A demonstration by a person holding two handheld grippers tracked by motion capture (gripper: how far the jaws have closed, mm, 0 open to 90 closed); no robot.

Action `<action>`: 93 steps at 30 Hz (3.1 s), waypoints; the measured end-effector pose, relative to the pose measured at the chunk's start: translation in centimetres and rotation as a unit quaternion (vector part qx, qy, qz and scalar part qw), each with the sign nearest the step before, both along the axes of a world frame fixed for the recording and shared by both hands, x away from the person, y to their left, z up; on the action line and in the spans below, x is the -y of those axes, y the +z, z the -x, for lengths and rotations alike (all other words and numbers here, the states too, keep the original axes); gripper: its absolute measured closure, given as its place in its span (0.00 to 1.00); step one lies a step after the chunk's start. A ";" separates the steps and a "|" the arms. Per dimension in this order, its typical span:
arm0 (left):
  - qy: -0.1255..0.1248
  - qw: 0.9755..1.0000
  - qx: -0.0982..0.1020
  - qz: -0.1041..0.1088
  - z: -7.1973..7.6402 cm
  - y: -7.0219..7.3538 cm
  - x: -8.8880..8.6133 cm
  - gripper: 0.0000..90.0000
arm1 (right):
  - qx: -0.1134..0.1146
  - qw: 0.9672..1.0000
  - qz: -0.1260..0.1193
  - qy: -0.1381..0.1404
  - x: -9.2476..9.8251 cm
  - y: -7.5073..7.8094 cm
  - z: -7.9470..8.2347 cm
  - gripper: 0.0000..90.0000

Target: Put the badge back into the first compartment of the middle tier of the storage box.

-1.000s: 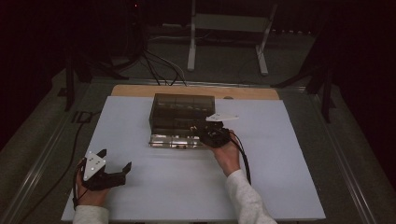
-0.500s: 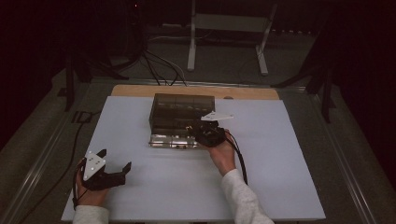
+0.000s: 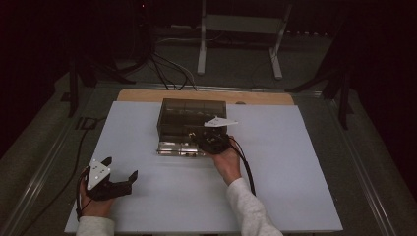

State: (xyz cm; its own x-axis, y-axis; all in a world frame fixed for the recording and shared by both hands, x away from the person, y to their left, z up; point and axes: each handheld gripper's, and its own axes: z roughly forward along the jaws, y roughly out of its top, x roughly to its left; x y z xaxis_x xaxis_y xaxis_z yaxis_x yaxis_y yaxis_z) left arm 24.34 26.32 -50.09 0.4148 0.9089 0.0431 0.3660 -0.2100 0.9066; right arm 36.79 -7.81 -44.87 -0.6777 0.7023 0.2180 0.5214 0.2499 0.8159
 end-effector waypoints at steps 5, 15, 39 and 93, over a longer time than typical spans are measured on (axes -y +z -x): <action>0.000 1.000 0.000 0.000 0.0 0.0 0.0 0.01 | -0.003 1.000 -0.005 0.001 -0.4 -0.1 -0.1 0.91; 0.000 1.000 0.000 0.000 0.0 0.0 0.0 0.01 | -0.001 1.000 0.000 0.005 -1.1 0.3 -0.4 0.91; -0.003 1.000 -0.001 -0.002 0.0 -0.1 0.1 0.01 | -0.016 1.000 -0.005 0.014 -2.4 -0.4 -0.9 0.91; -0.002 1.000 -0.002 -0.001 0.0 -0.1 0.1 0.01 | -0.058 0.998 0.009 0.037 -6.5 -2.2 -1.5 0.90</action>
